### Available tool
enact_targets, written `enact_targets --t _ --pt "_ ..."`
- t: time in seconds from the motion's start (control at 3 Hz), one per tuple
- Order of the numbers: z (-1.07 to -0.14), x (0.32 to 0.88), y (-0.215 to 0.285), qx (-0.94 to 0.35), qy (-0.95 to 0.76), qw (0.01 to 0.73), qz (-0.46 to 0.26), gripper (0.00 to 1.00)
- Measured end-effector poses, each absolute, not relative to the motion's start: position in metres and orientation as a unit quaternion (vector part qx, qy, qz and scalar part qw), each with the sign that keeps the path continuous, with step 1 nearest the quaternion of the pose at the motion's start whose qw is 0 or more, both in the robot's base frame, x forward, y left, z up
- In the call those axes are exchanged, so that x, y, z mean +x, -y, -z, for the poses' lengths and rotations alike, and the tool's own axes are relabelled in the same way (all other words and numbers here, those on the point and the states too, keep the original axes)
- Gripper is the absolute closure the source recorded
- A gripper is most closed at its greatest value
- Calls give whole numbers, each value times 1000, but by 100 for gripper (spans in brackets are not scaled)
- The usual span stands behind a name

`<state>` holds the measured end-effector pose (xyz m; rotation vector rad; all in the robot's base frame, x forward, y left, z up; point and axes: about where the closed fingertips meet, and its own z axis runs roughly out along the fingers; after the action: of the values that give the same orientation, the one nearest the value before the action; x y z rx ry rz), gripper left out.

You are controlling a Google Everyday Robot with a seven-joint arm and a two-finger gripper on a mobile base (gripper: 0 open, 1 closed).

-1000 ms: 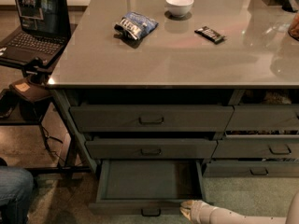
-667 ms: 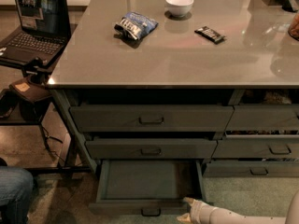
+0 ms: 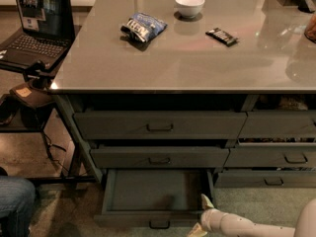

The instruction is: Open bottom drawer

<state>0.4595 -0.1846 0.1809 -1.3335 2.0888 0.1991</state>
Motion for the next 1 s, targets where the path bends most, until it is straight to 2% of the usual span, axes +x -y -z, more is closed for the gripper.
enact_targets --t 0.67,1.0 --pt "-177 476 193 -505 -799 320 -65 0" --pt "-153 476 191 -510 -804 295 -77 0"
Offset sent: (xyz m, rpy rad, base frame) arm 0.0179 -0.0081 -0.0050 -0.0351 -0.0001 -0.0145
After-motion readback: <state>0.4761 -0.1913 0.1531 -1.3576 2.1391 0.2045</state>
